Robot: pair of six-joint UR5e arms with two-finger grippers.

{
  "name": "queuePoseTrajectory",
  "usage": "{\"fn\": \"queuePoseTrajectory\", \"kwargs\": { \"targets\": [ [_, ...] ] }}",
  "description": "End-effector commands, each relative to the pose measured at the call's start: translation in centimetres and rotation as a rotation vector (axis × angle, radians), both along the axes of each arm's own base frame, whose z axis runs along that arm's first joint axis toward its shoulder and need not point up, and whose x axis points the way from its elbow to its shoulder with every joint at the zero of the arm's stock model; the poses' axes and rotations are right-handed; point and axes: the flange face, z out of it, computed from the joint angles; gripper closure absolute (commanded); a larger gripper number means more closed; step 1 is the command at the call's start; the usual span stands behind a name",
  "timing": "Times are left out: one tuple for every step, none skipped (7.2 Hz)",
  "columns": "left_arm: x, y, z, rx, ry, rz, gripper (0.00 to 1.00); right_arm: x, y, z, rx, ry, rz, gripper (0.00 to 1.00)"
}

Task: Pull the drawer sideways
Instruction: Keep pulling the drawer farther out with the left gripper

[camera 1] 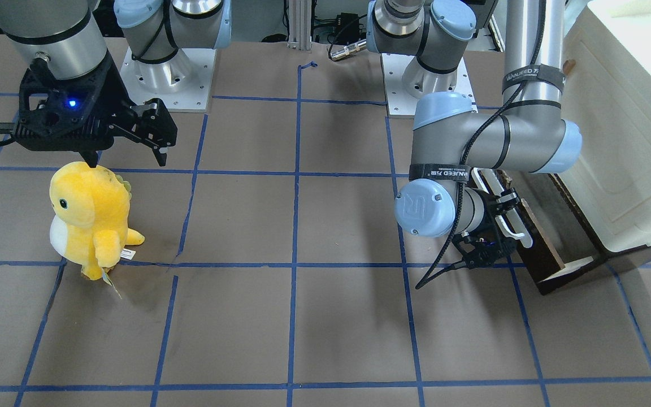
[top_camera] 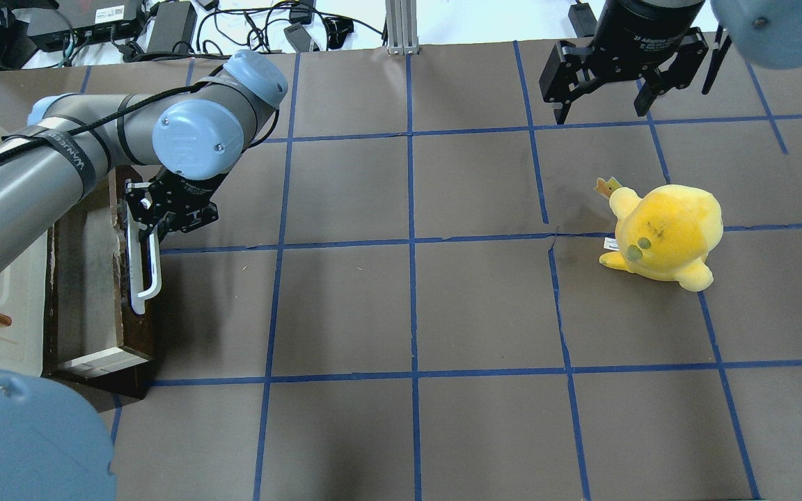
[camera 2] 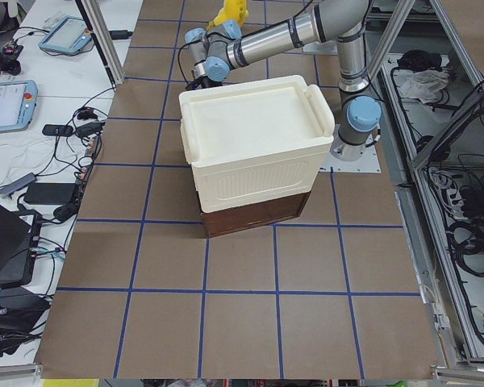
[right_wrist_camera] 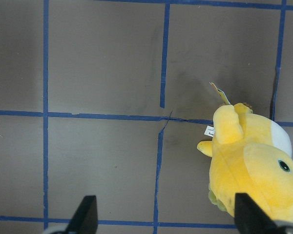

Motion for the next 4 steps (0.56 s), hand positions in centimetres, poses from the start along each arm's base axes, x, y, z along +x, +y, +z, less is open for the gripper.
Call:
{"fn": "queuePoseTrajectory", "kwargs": {
  "targets": [
    [-0.01,-0.05,-0.76,-0.013,-0.024,0.02,1.0,-0.01,0.0,0.0,0.0,0.001,0.001,0.0],
    [-0.03,-0.15,-0.5,-0.032,-0.039,0.024,1.0,0.0,0.0,0.0,0.0,0.0,0.0,0.0],
    [0.0,-0.16,-0.4,-0.042,-0.069,0.015,1.0,0.0,0.0,0.0,0.0,0.0,0.0,0.0],
    [-0.02,-0.16,-0.6,-0.053,-0.074,0.029,1.0,0.0,0.0,0.0,0.0,0.0,0.0,0.0]
  ]
}}
